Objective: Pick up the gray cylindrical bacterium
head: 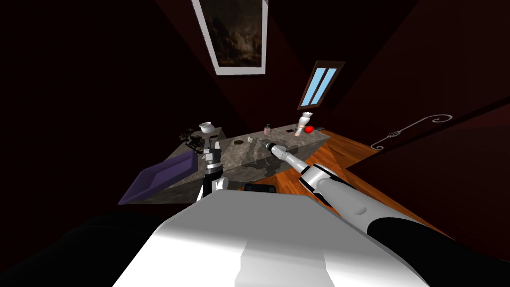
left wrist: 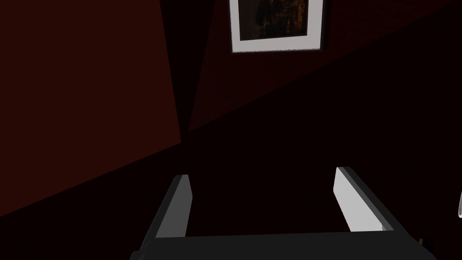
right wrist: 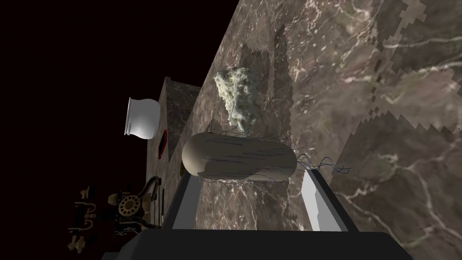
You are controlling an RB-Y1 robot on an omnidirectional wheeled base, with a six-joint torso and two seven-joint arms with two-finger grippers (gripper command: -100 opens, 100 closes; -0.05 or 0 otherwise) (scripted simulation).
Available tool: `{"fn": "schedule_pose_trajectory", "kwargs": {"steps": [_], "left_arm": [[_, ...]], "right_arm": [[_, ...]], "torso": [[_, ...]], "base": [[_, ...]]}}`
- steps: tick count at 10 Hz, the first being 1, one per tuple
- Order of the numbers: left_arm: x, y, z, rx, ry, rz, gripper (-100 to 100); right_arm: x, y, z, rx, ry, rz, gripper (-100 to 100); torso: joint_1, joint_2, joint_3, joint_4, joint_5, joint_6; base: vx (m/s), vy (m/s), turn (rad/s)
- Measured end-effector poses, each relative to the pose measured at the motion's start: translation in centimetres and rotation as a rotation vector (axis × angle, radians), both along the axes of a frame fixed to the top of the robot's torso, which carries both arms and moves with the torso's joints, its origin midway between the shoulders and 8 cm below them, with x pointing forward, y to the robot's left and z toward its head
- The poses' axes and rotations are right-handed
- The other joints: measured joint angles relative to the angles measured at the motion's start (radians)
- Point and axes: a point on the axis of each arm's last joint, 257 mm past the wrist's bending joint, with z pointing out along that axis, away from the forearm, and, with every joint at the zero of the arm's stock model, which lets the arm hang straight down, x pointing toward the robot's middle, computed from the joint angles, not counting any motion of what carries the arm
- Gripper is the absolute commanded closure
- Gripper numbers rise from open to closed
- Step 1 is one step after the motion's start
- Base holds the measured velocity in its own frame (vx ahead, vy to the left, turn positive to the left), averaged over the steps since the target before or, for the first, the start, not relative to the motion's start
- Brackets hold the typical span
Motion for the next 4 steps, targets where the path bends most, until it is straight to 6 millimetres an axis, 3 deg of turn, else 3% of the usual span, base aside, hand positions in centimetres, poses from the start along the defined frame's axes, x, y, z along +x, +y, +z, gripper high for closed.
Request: {"fn": "schedule_pose_trajectory", "kwargs": {"steps": [1, 2, 3, 4], "left_arm": [[0.0, 0.0, 0.0, 0.0, 0.0, 0.0, 0], [0.0, 0.0, 0.0, 0.0, 0.0, 0.0, 0], [0.0, 0.0, 0.0, 0.0, 0.0, 0.0, 0], [0.0, 0.0, 0.0, 0.0, 0.0, 0.0, 0]], "right_arm": [[0.0, 0.0, 0.0, 0.0, 0.0, 0.0, 100], [0.0, 0.0, 0.0, -0.001, 0.0, 0.0, 0], [0.0, 0.0, 0.0, -0.001, 0.0, 0.0, 100], [0.0, 0.0, 0.0, -0.001, -0.001, 0.001, 0]], "torso": [[0.0, 0.0, 0.0, 0.0, 0.0, 0.0], [0.0, 0.0, 0.0, 0.0, 0.0, 0.0], [0.0, 0.0, 0.0, 0.0, 0.0, 0.0], [0.0, 0.0, 0.0, 0.0, 0.0, 0.0]], "base": [[0.0, 0.0, 0.0], [0.0, 0.0, 0.0], [0.0, 0.0, 0.0], [0.0, 0.0, 0.0]]}}
